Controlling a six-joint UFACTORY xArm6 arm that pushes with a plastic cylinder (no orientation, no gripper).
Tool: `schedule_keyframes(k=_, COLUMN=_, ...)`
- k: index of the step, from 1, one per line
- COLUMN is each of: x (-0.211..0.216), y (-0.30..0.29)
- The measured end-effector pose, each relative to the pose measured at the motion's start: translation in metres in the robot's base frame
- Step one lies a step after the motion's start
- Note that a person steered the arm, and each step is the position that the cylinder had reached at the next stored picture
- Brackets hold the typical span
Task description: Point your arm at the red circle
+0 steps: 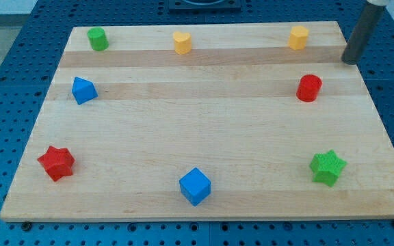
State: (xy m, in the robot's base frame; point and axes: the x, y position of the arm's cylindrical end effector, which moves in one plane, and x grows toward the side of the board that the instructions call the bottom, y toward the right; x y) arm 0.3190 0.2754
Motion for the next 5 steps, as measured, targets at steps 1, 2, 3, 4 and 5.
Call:
schedule_keyframes(k=1, x=0.002, y=-0.038)
schedule_keyframes(k=2, x=0.002, y=-0.059)
schedule_keyframes(k=3, x=0.006, y=-0.078)
schedule_keyframes(k=4, x=0.025, y=-0.145)
schedule_keyframes(k=5, x=0.04, y=-0.087)
